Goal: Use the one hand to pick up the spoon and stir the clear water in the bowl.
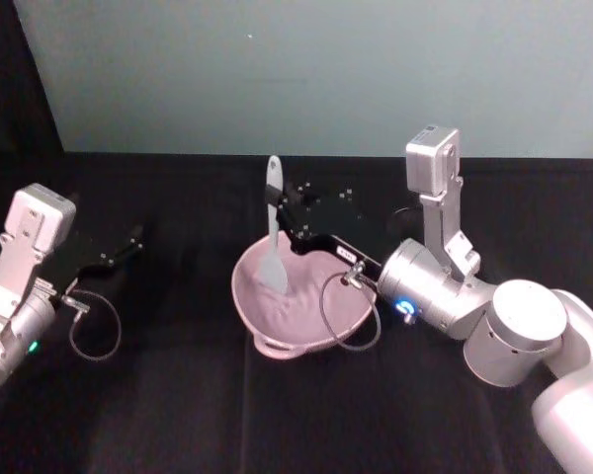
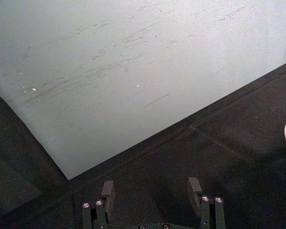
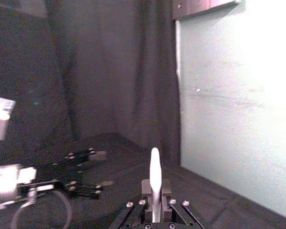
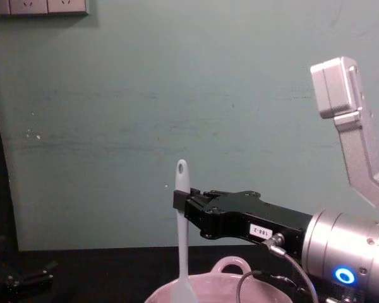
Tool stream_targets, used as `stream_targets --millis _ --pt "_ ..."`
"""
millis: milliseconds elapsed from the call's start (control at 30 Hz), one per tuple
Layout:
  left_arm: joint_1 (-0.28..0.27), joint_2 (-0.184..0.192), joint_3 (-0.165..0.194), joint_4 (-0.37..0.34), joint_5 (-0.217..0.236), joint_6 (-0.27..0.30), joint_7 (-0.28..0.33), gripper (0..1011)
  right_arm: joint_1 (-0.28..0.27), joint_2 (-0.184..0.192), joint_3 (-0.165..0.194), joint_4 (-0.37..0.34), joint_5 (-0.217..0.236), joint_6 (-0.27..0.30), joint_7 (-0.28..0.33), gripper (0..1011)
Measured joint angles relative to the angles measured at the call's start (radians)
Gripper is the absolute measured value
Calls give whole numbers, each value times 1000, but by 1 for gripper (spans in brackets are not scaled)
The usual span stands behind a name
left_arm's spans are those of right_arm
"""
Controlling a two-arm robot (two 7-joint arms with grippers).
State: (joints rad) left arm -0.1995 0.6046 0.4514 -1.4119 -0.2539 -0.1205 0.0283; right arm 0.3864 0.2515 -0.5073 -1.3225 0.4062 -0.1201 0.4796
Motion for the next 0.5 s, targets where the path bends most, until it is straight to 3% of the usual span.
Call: stream_targets --millis 267,500 --pt "0 0 0 0 0 0 0 1011 11 -18 26 41 -72 -61 -61 110" --pt "0 0 0 0 0 0 0 1011 -9 5 56 8 -101 -63 -76 110"
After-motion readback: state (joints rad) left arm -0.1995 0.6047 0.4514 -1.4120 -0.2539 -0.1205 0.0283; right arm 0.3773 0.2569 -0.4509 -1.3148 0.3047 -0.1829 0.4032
